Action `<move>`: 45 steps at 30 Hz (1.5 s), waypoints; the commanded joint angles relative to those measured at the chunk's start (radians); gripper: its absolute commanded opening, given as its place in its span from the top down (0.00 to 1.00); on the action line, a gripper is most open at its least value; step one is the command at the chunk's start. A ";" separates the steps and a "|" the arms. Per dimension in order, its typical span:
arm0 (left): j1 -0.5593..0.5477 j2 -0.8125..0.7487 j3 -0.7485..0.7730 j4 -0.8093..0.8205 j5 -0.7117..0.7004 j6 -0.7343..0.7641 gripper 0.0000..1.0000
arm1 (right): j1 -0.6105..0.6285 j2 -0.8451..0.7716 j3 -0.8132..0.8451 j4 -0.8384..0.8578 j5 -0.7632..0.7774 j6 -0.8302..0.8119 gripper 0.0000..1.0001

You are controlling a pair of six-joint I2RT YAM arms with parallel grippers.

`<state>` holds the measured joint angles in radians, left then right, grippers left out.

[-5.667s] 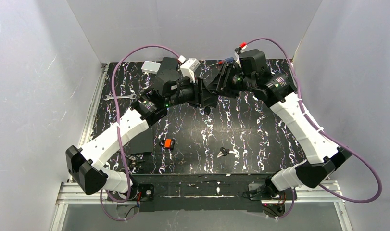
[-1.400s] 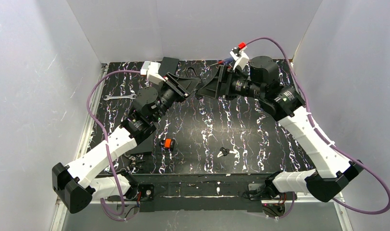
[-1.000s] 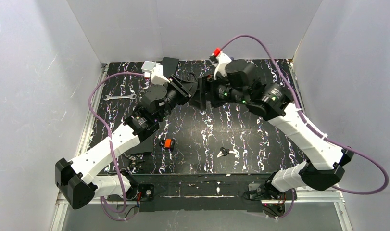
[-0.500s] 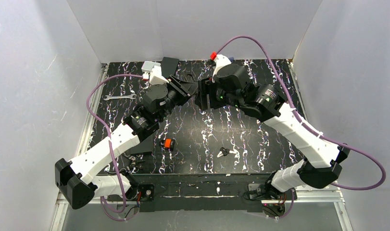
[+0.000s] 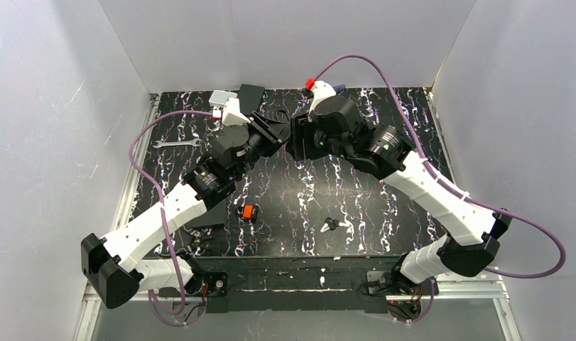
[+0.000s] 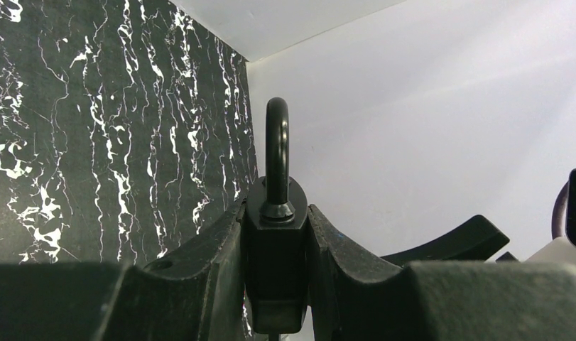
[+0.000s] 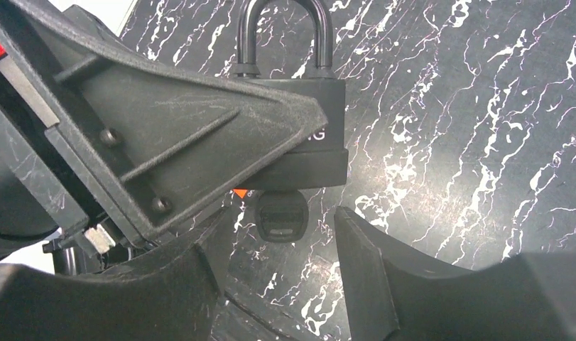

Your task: Unlock with the key

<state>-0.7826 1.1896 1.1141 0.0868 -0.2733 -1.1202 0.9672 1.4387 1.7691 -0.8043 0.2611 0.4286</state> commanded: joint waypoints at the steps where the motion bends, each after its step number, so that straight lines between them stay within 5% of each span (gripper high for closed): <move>1: -0.010 -0.048 0.059 0.070 -0.018 -0.013 1.00 | -0.001 -0.002 -0.013 0.074 0.034 -0.024 0.39; 9: -0.022 -0.066 0.040 0.070 -0.031 -0.021 1.00 | -0.001 0.003 -0.031 0.097 0.032 -0.038 0.50; 19: -0.034 -0.082 0.024 0.070 -0.047 -0.020 1.00 | -0.001 -0.002 -0.058 0.102 0.013 -0.026 0.48; 33: -0.062 -0.106 0.003 0.070 -0.063 -0.020 1.00 | -0.002 -0.029 -0.075 0.132 0.041 -0.002 0.97; 45: -0.083 -0.193 -0.070 0.090 -0.001 -0.013 1.00 | -0.036 -0.071 -0.065 0.191 -0.045 0.016 0.99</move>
<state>-0.8394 1.0988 1.0546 0.0822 -0.3294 -1.1271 0.9752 1.4315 1.7039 -0.7288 0.1913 0.4271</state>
